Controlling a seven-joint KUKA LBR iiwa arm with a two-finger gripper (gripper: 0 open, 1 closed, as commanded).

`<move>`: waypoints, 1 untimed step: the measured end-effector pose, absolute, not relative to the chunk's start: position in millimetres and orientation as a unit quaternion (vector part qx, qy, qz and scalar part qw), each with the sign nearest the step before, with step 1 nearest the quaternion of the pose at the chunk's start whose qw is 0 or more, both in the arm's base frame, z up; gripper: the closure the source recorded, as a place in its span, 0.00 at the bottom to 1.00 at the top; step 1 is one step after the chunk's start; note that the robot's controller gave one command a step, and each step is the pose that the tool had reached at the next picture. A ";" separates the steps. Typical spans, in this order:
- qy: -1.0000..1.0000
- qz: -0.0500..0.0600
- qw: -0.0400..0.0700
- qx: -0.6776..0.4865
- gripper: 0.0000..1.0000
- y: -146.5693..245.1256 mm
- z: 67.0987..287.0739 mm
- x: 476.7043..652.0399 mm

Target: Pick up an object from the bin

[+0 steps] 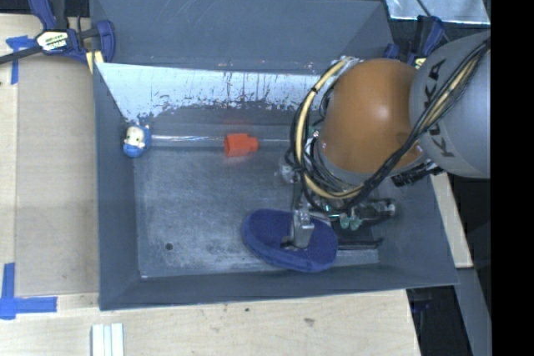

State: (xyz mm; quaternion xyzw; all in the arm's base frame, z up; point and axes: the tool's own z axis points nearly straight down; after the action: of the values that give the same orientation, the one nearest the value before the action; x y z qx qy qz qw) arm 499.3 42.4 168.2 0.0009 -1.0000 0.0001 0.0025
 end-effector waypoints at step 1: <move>-0.963 -0.001 -0.002 0.268 0.00 -46.5 74.1 491.4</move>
Offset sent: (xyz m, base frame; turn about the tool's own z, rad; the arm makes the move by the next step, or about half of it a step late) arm -0.0086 -0.0892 -0.0940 -0.5429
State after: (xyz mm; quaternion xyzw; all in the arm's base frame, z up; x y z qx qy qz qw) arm 491.4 -46.5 74.1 0.2681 -0.9634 -0.0011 -0.0018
